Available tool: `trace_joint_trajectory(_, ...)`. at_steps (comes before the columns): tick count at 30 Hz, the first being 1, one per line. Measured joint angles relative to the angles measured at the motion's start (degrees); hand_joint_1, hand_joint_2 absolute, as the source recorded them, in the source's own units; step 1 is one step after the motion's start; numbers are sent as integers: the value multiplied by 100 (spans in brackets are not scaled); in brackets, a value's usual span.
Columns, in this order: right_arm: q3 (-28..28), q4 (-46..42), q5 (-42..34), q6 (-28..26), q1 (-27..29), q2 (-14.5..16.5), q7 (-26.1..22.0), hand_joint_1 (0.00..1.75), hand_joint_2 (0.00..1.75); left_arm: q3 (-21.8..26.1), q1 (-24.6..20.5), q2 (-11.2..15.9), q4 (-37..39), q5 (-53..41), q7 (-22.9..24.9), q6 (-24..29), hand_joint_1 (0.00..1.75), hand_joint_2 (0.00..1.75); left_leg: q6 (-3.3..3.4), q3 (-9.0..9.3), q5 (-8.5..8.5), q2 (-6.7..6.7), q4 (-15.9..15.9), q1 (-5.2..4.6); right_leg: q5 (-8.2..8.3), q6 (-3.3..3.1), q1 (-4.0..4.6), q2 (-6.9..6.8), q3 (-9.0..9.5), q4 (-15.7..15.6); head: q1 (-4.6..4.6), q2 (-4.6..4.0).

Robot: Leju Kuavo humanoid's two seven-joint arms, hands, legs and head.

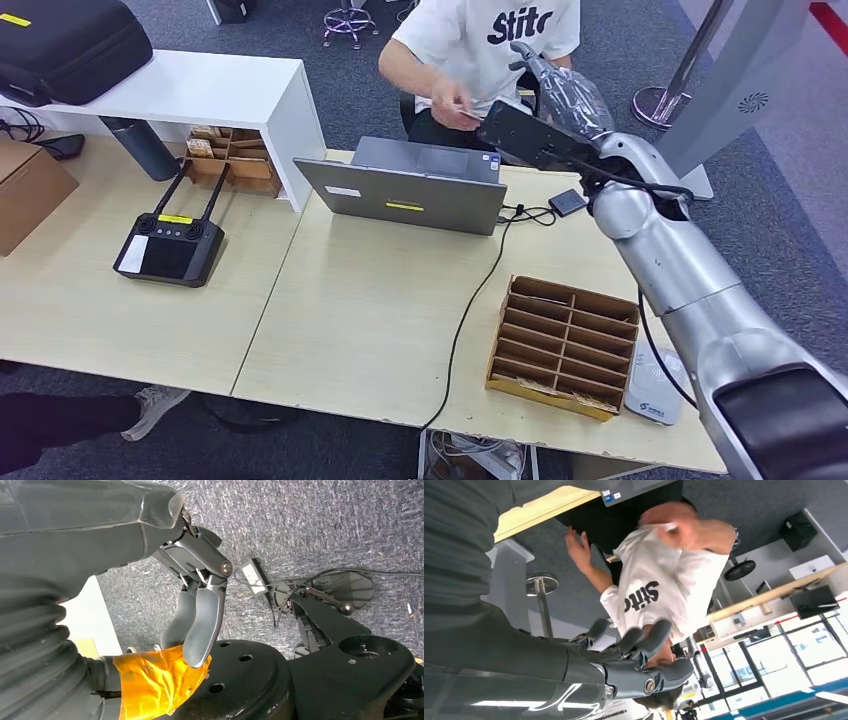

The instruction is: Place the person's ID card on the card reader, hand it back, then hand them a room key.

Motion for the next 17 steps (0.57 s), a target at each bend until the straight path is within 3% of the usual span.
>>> trace_joint_trajectory(8, -298, -1140, -148, -363, 780, -515, -295, 0, 175, -23, 60, 11, 0, 47, -23, -213, 0, 175, 3, -1, -3, 0, 1, -1, 0, 1, 0, 0, 0, -3, 1, 0)
trace_joint_trajectory(17, -991, -2519, -365, -904, 1916, -1243, -672, 0, 175, -34, 149, 42, 0, 187, -50, -307, 0, 175, 3, -3, -8, -2, 1, -1, -2, 2, -1, -2, -1, -5, 1, 0)
